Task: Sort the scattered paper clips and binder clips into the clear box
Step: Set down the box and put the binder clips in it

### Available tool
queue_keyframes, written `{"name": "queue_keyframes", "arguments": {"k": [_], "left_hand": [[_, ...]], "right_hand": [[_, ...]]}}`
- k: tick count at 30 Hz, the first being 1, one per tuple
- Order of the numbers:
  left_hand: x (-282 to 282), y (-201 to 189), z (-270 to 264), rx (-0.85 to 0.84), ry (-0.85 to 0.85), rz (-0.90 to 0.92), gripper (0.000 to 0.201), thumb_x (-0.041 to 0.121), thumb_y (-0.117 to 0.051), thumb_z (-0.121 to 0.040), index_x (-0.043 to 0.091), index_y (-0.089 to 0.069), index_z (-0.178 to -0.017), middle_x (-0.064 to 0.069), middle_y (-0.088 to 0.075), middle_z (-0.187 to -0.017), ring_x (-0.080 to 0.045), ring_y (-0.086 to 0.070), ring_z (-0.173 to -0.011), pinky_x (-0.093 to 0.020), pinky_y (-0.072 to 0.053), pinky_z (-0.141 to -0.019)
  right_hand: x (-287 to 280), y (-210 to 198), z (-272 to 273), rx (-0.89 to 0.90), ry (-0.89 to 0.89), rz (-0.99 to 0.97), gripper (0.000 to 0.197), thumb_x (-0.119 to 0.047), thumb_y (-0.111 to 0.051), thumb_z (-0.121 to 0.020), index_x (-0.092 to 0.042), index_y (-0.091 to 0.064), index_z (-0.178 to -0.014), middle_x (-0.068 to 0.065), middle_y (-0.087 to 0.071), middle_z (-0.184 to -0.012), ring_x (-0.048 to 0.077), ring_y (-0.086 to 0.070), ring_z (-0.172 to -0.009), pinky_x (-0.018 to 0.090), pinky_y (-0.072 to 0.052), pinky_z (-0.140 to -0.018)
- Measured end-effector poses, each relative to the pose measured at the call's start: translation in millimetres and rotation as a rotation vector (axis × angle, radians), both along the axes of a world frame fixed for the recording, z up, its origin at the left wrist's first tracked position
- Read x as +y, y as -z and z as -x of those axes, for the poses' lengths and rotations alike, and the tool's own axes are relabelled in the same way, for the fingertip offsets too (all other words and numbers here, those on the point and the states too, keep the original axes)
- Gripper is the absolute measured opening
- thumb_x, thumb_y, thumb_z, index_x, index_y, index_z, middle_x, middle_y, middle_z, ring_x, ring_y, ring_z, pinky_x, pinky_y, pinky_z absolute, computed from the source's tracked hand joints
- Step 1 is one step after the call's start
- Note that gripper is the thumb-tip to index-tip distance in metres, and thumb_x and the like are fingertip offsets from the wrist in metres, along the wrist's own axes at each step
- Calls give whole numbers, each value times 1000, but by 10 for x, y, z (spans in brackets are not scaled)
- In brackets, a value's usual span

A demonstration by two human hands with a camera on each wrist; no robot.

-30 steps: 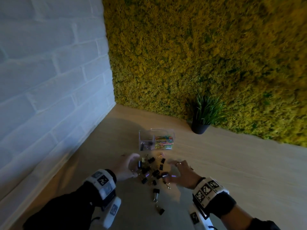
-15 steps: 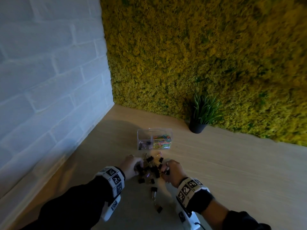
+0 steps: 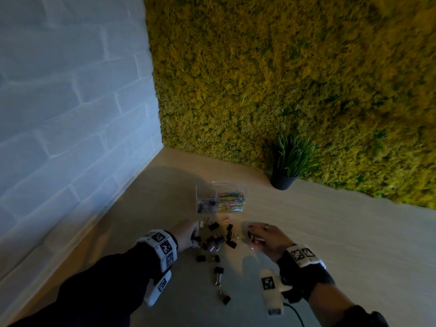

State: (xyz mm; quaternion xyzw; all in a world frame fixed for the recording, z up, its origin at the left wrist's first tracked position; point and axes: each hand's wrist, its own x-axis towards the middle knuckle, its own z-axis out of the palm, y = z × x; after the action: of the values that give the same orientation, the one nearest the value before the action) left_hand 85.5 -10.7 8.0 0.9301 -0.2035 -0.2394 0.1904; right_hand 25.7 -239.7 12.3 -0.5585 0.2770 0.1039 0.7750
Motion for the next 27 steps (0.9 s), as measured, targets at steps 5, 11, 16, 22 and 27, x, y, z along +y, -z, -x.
{"name": "queue_keyframes", "arguments": {"k": [5, 11, 16, 22, 27], "left_hand": [[23, 42, -42, 33, 2, 69, 29, 12, -63, -85, 25, -40, -73, 10, -42, -76, -1, -39, -58, -12, -31, -48], [99, 27, -46, 110, -1, 132, 33, 14, -63, -85, 28, -37, -70, 10, -43, -79, -2, -41, -60, -14, -35, -52], [190, -99, -67, 418, -250, 523, 18, 6, -60, -86, 16, -48, -78, 0, -53, -74, -10, -49, -60, -13, -44, -50], [207, -181, -15, 877, -542, 1212, 28, 6, -72, -72, 4, -63, -99, 0, -61, -61, -7, -54, -51, -16, -49, -46], [193, -129, 3, 1034, -468, 1373, 58, 14, -93, -41, 2, -73, -93, -7, -60, -68, -10, -52, -49, -20, -49, -44]], "right_hand": [[-175, -6, -69, 121, 123, -591, 26, 4, -84, -52, 2, -61, -64, 14, -60, -55, 19, -59, -47, 18, -48, -35], [-254, 86, -162, 2, 84, -909, 50, 19, -79, -22, -1, -62, -64, 18, -59, -66, 25, -59, -52, 22, -46, -35], [-230, 112, -195, -23, 32, -957, 42, 21, -79, -32, -4, -58, -60, 11, -57, -65, 18, -58, -52, 19, -44, -35], [-61, 22, -228, -53, 16, -729, 37, 6, -88, -41, -4, -63, -66, 6, -59, -59, 12, -53, -42, 19, -39, -30], [11, -138, -165, 37, -279, 276, 27, -15, -41, -96, -15, -51, -71, 3, -41, -58, 5, -30, -32, 12, -21, -34]]}}
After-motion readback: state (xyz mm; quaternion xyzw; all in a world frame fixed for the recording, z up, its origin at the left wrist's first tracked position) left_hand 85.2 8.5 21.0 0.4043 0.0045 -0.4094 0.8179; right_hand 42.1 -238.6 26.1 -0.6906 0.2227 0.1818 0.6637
